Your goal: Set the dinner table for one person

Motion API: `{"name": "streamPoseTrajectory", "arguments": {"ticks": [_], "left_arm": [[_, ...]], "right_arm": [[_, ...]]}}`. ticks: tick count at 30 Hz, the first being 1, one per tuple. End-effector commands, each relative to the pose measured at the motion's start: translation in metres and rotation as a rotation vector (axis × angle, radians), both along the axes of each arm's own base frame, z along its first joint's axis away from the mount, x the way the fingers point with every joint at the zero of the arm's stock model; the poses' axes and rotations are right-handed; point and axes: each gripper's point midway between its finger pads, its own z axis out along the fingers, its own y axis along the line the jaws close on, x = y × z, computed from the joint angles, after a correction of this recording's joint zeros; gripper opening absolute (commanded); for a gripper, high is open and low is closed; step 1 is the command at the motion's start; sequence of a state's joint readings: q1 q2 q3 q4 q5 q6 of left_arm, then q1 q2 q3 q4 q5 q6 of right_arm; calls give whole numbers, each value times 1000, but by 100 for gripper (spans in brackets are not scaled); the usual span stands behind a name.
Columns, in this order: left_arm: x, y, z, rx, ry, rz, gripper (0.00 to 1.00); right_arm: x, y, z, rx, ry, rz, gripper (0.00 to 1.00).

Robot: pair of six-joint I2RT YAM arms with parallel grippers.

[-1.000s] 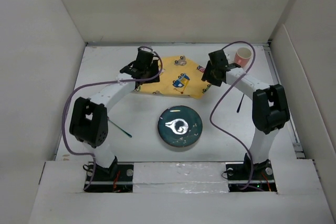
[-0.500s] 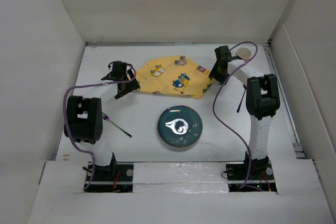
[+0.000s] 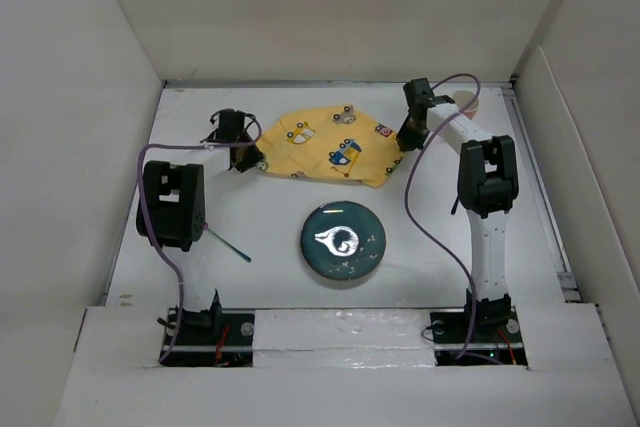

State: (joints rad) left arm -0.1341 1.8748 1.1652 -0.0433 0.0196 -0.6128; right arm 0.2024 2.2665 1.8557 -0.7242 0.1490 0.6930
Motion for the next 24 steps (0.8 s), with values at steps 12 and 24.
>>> {"name": "streamPoseTrajectory", "arguments": {"ticks": [12, 24], "left_arm": [[91, 5, 224, 73, -443, -8, 0], [97, 21, 319, 244, -455, -106, 6]], "right_arm": [[33, 43, 193, 137, -489, 116, 0], [-30, 26, 212, 132, -513, 122, 0]]}}
